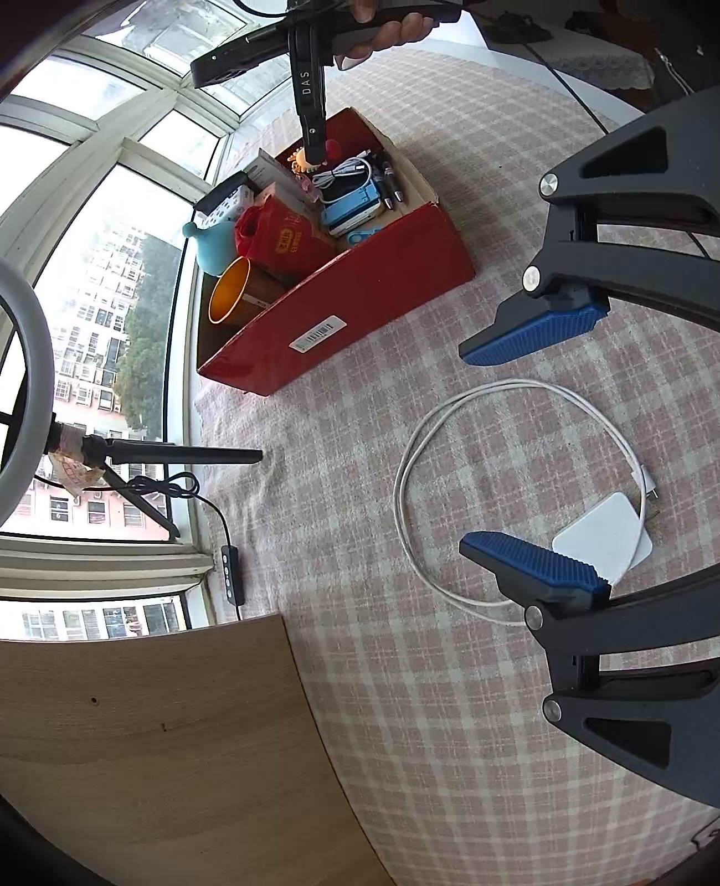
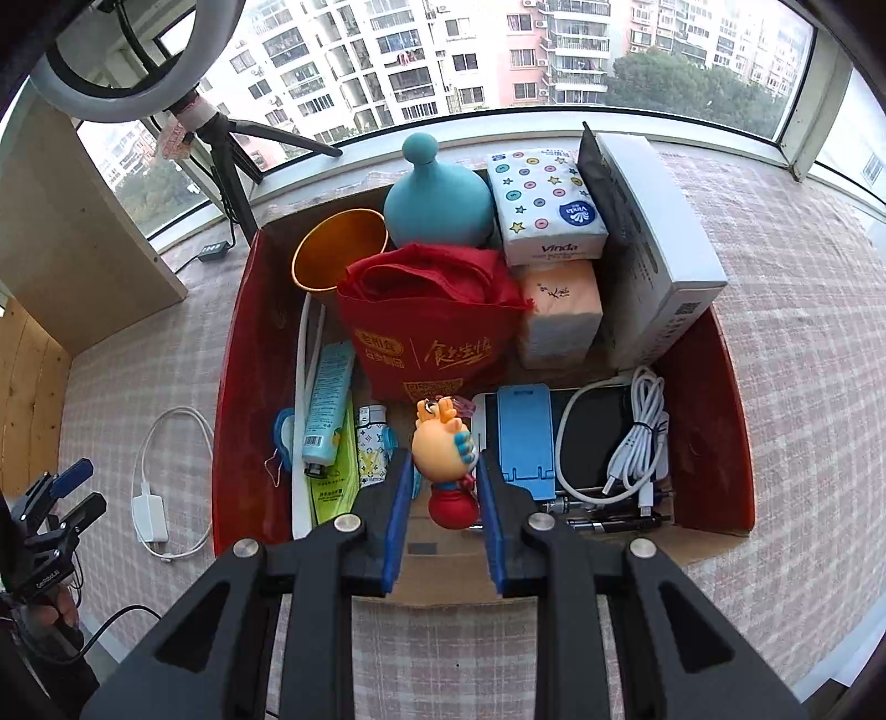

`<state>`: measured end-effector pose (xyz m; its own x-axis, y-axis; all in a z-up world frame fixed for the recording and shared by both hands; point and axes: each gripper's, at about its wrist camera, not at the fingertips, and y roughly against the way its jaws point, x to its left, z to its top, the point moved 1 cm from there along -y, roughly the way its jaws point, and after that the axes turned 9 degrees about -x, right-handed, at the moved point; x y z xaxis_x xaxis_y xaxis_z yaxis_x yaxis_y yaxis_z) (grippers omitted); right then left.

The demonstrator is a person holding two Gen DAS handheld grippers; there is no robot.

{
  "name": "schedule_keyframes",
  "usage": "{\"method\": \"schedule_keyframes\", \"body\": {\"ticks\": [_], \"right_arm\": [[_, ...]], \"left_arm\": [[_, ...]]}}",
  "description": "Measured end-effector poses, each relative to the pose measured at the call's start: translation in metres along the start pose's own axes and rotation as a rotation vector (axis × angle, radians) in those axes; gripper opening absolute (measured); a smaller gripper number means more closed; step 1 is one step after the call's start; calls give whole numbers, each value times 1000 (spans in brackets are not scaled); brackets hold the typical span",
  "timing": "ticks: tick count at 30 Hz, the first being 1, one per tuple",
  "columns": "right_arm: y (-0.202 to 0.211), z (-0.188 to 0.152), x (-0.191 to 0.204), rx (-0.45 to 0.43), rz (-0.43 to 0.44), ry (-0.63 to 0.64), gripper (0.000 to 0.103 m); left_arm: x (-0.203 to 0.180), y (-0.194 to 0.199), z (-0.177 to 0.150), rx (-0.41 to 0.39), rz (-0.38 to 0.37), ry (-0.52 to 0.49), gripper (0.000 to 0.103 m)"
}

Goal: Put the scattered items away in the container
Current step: 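Lower the keychain with the right tool into the red box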

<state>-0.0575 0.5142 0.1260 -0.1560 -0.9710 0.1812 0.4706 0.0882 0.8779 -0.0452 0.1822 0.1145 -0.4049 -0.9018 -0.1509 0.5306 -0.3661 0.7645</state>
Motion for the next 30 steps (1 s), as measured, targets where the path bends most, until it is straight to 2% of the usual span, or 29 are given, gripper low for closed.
{"method": "schedule_keyframes", "body": {"ticks": [6,11,18,30], "right_arm": [[-29,-1,-1,82,17,-12,23],[-44,5,0,100,29,-21,23],[-78,-4,0,209,25,-19,23],[-86,-14,13,280,16,52,23]], "left_arm": [[4,-10,0,12,-11,11,60],[10,-11,0,12,-9,22,60],[20,-12,-3,13,-1,42,60],[21,-17,-4,23,-15,46,60]]}}
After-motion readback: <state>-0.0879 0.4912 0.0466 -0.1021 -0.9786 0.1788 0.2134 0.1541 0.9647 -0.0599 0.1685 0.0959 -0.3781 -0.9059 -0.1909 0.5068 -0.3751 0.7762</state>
